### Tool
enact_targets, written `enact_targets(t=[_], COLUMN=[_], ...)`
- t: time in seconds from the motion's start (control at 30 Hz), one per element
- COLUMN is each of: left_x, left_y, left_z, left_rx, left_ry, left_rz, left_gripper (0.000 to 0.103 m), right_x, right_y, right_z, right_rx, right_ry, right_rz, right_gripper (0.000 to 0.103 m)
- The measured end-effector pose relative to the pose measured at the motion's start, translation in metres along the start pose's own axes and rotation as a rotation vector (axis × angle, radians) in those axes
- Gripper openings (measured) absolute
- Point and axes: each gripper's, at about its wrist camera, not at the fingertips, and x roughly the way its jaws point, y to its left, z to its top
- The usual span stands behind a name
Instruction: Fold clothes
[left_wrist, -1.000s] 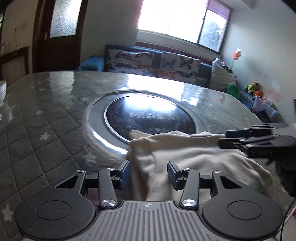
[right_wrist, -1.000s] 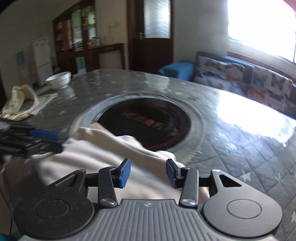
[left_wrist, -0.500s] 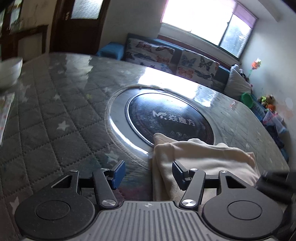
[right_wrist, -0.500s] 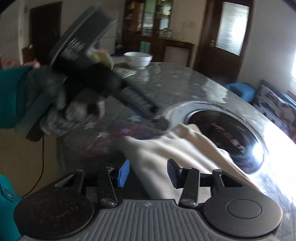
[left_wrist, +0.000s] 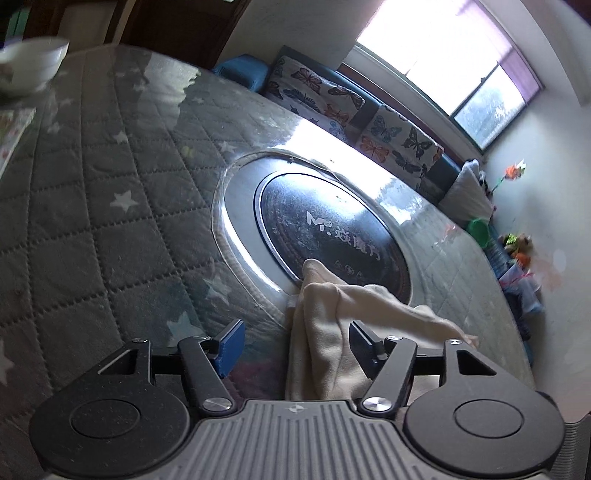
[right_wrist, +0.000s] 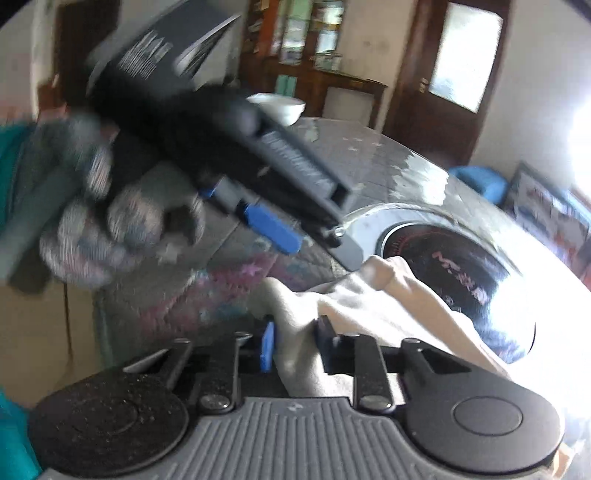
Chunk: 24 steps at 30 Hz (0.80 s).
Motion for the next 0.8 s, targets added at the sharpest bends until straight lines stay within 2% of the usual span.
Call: enact_targets(t=[0.2,0.5,0.53,0.6,0.67,0.73,0.8], left_x=[0.005,0.029,0.031,0.036,0.041,0.046,0.046], left_y=[-0.001,-0.008,-0.009,-0.01,-0.007,-0.004,-0.003], left_z=[0.002,0.001,0.0,-0.001,-0.001,-0.002,-0.003], left_rx=[-0.106,-0.228,-0.235,-0.247,-0.268,-0.285,-0.285], left_ry=[0.017,0.108,0.115,0.134,0.151,0.162,0.161], left_rz=[-0.06,-0.14,-0.152,-0.164,-0.17,-0.174,-0.173], left_gripper=[0.074,0.073,0.07,0.058,0.038,0.028,0.024], right_x=[-0.021,-0.046,-0.047,-0.049,-0.045,-0.044,-0.043], right_y=[-0.028,-0.041,-0.04,-0.04,-0.039,-0.038,-0.036], right_z=[0.002,-0.002,-0.003,-0.006,-0.006,-0.008,-0.008], right_rx=[0.192,0.271,0.271,0.271,0.265,0.265,0.262], right_ry=[-0.061,-0.129,-0.129,-0.13,-0.128,-0.128,-0.121], right_rz=[0.063,0.091,0.096,0.106,0.115,0.121,0.123], right_gripper=[0.015,0.014,0.014,0.014,0.014,0.014,0.014])
